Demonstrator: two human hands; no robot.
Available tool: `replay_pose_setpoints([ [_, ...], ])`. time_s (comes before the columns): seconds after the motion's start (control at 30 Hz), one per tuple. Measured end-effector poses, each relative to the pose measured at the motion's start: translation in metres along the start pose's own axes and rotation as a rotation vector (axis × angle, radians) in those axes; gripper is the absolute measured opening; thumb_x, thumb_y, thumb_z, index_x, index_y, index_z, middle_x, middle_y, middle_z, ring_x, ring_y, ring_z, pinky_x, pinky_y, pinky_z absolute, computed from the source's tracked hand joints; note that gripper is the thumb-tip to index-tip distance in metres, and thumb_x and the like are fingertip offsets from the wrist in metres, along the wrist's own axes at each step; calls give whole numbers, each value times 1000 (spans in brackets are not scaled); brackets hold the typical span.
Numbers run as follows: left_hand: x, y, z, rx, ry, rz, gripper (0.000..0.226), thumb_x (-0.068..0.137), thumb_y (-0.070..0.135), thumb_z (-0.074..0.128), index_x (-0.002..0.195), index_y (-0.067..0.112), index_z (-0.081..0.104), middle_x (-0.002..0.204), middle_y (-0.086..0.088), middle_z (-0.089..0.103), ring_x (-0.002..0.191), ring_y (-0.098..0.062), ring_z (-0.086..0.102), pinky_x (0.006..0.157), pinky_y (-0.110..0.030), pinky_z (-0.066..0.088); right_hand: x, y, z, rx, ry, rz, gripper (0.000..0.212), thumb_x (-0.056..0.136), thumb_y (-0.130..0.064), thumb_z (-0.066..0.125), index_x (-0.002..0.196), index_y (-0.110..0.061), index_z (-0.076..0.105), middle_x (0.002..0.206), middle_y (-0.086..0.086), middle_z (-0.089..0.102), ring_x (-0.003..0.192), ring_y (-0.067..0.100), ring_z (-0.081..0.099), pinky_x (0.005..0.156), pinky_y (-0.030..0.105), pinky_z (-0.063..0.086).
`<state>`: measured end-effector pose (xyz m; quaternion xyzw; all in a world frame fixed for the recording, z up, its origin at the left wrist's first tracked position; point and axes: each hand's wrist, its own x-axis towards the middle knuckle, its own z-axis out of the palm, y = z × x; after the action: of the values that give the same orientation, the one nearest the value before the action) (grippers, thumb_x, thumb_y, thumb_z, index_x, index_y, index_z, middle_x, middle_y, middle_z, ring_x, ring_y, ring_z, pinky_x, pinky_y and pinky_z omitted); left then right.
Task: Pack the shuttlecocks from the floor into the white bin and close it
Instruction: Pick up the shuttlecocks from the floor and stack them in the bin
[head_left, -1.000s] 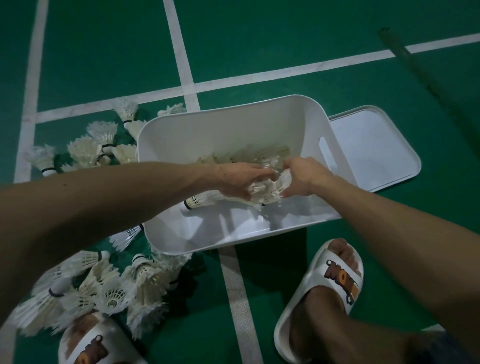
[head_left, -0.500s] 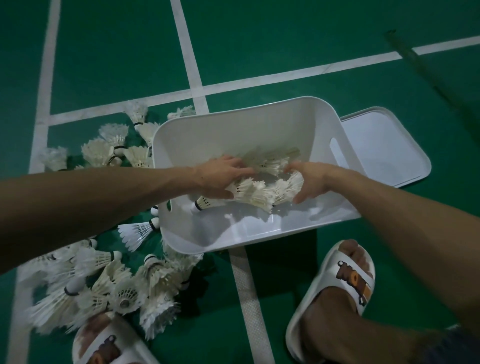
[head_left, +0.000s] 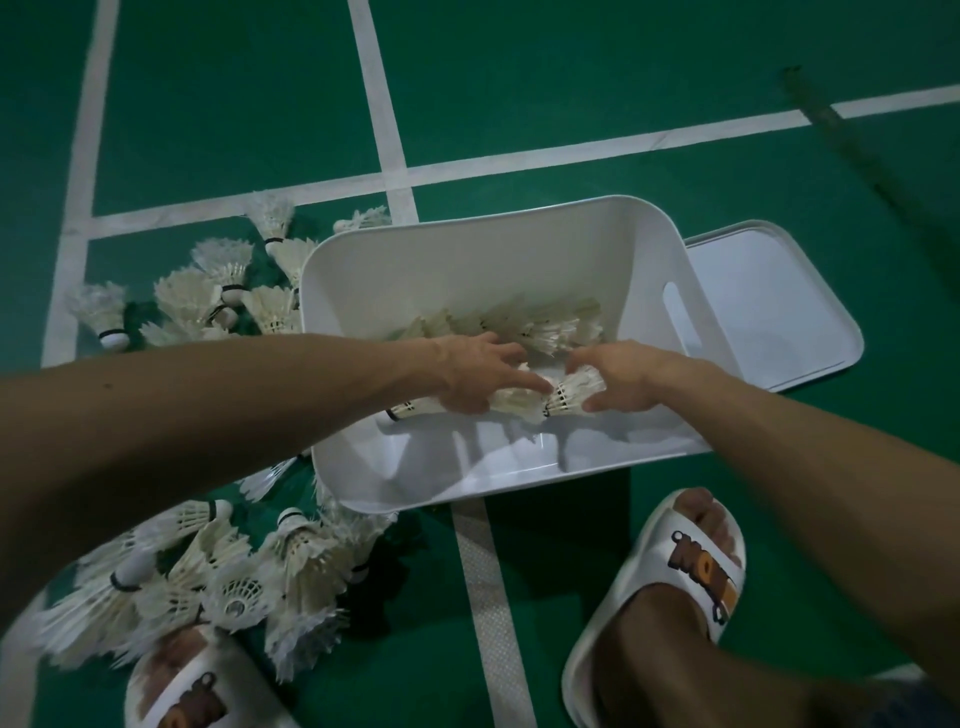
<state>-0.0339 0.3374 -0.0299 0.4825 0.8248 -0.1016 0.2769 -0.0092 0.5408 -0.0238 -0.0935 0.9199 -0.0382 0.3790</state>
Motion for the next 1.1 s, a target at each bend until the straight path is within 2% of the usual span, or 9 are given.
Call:
replay_pose_setpoints([
  [0.1,2,-2,0,-65,10,-28,76,92,20,54,149,43,11,152,-5,24,130,-27,35,104,-37,35,3,0,2,112,33,66,48,93,-28,60,138,-22,42,134,11,52,77,18,56,61,24,47],
  [0.23,5,-4,2,-130,27,-80,82,88,19,60,151,37,10,151,-5,28,131,-27,37,105,-36,36,5,3,1,254,83,104,47,94,-23,59,137,-18,41,131,13,53,91,26,60,79,37,55],
  [0.4,4,-5,2,-144,35,-53,82,89,17,59,151,39,10,154,-4,25,133,-26,36,104,-36,35,4,2,2,445,73,37,46,89,-13,67,131,-17,48,134,9,45,97,28,60,74,40,60],
  [0.53,2,-5,3,-134,52,-24,80,90,20,59,151,39,10,156,-2,23,131,-25,34,105,-39,36,6,-9,7,443,19,15,61,87,-13,69,140,-19,39,141,7,42,95,22,61,69,30,59],
  [0.6,-3,-7,0,-145,85,-15,81,89,24,63,151,37,13,154,-2,23,133,-24,31,108,-38,31,5,-8,4,506,23,31,67,84,-12,72,140,-23,38,142,4,41,98,23,60,70,31,59],
  [0.77,-29,-16,-4,-273,255,-140,72,85,27,69,146,27,31,141,-6,42,124,-24,41,102,-37,41,0,-1,-4,545,68,76,70,79,-5,76,137,-27,44,139,9,43,80,19,57,58,26,55],
  [0.8,-34,-18,-3,-296,252,-173,68,84,26,69,143,25,35,137,-6,47,119,-24,46,97,-36,44,-1,-3,-6,525,80,75,69,78,-5,77,137,-23,46,139,9,44,83,20,59,61,26,57],
  [0.9,-43,-21,4,-320,123,-246,72,81,23,73,141,27,34,130,-8,51,108,-25,53,86,-36,48,0,-10,-7,359,117,76,61,77,-11,79,132,-12,53,134,10,54,107,27,60,90,35,53],
  [1.1,-41,-19,19,-245,36,-220,76,82,3,64,141,35,30,122,-7,41,94,-19,49,69,-30,45,6,-20,-2,177,152,53,52,77,-16,79,125,-14,60,133,7,58,119,26,54,102,34,41],
])
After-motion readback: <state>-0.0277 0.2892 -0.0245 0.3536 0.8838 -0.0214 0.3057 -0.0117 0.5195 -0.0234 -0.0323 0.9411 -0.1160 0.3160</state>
